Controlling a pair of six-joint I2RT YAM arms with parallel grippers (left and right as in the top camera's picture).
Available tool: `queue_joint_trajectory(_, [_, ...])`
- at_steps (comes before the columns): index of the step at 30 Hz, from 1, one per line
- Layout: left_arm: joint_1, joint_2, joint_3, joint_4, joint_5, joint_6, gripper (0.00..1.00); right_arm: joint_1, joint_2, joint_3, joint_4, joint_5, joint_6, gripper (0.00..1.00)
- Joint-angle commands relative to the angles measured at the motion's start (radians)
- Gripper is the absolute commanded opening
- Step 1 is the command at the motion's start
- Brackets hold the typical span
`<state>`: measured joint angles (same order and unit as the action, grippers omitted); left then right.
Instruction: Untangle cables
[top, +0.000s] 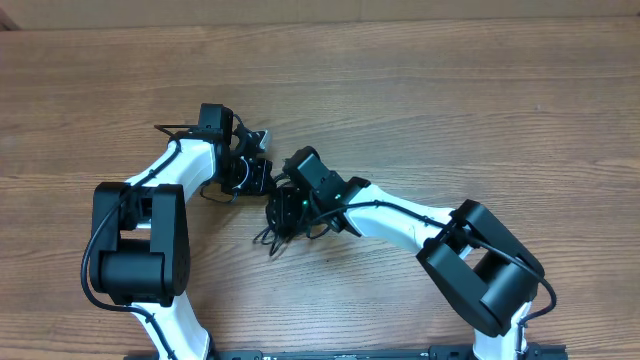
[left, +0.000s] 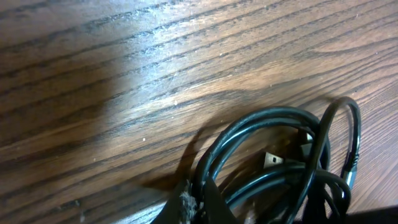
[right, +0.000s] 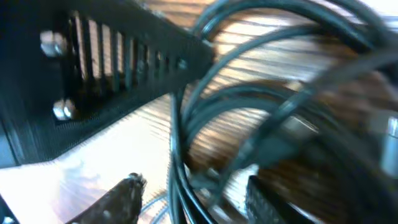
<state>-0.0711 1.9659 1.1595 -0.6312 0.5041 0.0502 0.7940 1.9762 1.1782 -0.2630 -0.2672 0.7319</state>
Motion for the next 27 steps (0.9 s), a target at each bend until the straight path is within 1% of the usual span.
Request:
queue_joint_trajectory(1, [0.007, 0.014, 0.005, 0.009, -0.071, -0.023, 0.04, -0.039, -0.098, 0.015, -0.019, -0.031, -0.044, 0.56])
queue_joint_trajectory(3, [0.007, 0.014, 0.005, 0.012, -0.077, -0.029, 0.04, -0.053, -0.13, 0.015, -0.027, -0.05, -0.065, 0.59])
queue_joint_trajectory(6, [0.007, 0.014, 0.005, 0.015, -0.125, -0.057, 0.04, -0.071, -0.161, 0.015, -0.039, -0.068, -0.064, 0.66])
queue_joint_trajectory(8, [0.007, 0.015, 0.001, 0.029, -0.161, -0.084, 0.04, -0.08, -0.166, 0.015, -0.052, -0.092, -0.064, 0.66])
queue_joint_trajectory(10, [0.007, 0.015, -0.012, 0.074, -0.192, -0.135, 0.04, -0.084, -0.166, 0.015, -0.096, -0.093, -0.064, 0.66])
queue_joint_trajectory(12, [0.007, 0.016, -0.021, 0.121, -0.201, -0.198, 0.04, -0.084, -0.166, 0.014, -0.142, -0.093, -0.06, 0.7])
queue_joint_trajectory(16, [0.007, 0.016, -0.021, 0.178, -0.201, -0.295, 0.04, -0.084, -0.166, 0.014, -0.235, -0.094, -0.051, 0.7])
queue_joint_trajectory(19, [0.007, 0.016, -0.021, 0.192, -0.2, -0.33, 0.04, -0.081, -0.166, 0.014, -0.293, -0.094, -0.051, 0.71])
queue_joint_trajectory(25, [0.007, 0.016, -0.021, 0.211, -0.2, -0.443, 0.04, -0.071, -0.166, 0.012, -0.283, -0.073, -0.047, 0.72])
queue_joint_trajectory(27, [0.007, 0.016, -0.021, 0.214, -0.2, -0.468, 0.04, -0.065, -0.166, 0.012, -0.267, -0.042, -0.019, 0.72])
